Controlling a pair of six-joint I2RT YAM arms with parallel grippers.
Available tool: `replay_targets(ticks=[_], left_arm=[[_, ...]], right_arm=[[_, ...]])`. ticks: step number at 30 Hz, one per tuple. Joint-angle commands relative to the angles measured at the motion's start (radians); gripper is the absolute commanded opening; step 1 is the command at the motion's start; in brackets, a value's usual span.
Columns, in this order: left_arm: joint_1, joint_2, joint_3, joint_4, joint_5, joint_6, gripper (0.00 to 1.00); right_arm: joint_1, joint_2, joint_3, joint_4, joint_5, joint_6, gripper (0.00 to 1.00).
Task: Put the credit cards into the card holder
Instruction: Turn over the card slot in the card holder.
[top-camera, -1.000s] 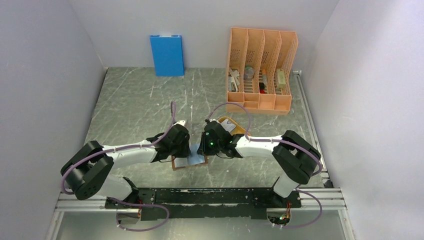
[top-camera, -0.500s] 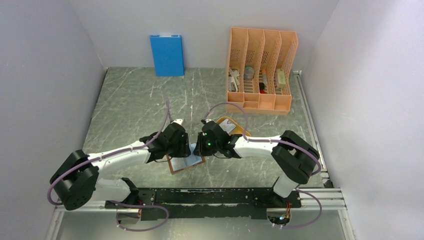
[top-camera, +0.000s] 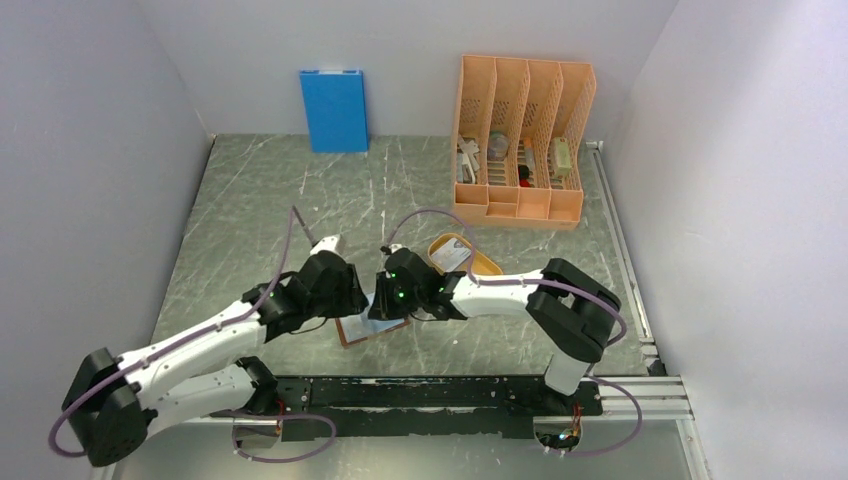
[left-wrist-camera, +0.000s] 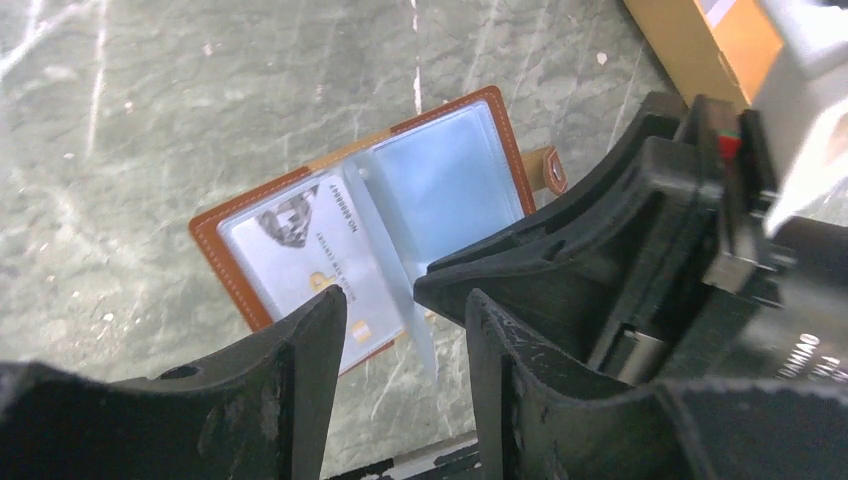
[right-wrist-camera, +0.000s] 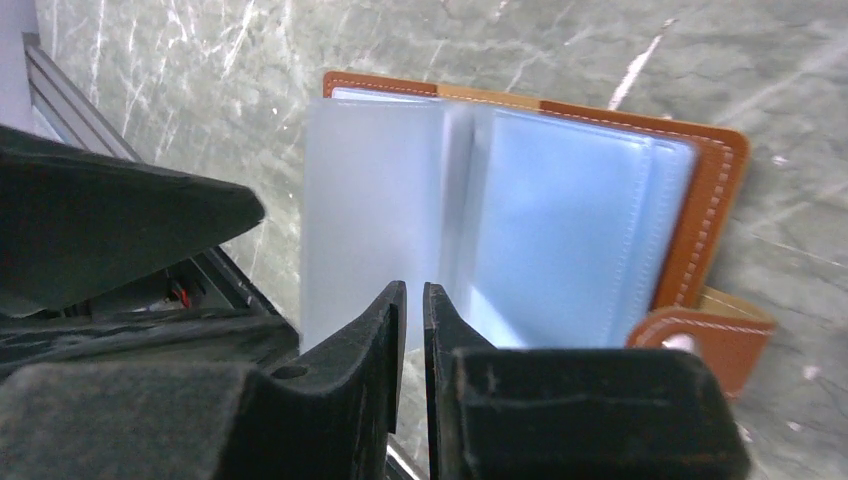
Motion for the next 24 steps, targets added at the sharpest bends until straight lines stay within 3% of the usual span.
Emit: replay_targets(ticks=[1,6,11,19,24], left_arm=[[-0.006,-0.114,-0.047,-0.089,-0.078,-0.097,0.52],[-0.005,-0.163,-0.088,-0.087,-0.074,-0.117,0.51],[-0.004,-0.097,-0.146,0.02,-0.036,-0.133,0.49],[0.002,0.085,-0.141,0.116,-0.075,-0.105,0.46],[0.002,0.179,-0.09,0.126,-0.123,-0.016,0.34]], right_arm=[[0.032,0.046,0.039,0.022,-0.012,0.006,0.17],[0.04,0.094,0.062,0.012,-0.016,0.018,0.17],[0.043,0.1,0.055,0.005,-0.018,0.025,0.2],[0.043,-0.016,-0.009,-0.025,0.019,0.023,0.3],[0.041,-0.123,-0.077,-0.051,0.086,0.037,0.32]])
